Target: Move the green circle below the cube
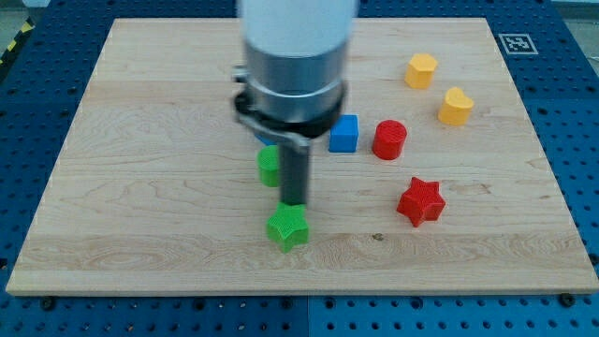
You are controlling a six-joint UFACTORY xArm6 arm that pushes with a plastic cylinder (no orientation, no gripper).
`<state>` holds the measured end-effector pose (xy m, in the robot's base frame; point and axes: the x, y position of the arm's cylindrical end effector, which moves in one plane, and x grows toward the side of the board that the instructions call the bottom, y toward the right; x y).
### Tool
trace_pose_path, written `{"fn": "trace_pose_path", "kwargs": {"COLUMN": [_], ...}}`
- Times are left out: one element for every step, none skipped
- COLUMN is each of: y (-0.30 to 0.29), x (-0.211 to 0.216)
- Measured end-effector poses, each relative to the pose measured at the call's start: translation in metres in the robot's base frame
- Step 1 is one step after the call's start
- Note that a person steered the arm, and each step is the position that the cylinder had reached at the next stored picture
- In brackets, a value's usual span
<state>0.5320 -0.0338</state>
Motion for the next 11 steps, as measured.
{"fn": "trace_pose_path", "kwargs": {"y": [-0.060,-0.067,-0.067,-0.066,-0.052,-0.023,0.013,0.025,0.010,0.012,0.018], "x": [-0.007,-0.027,-0.041,-0.041,-0.041,-0.041,-0.041,-0.041,-0.042,-0.043,-0.050]}}
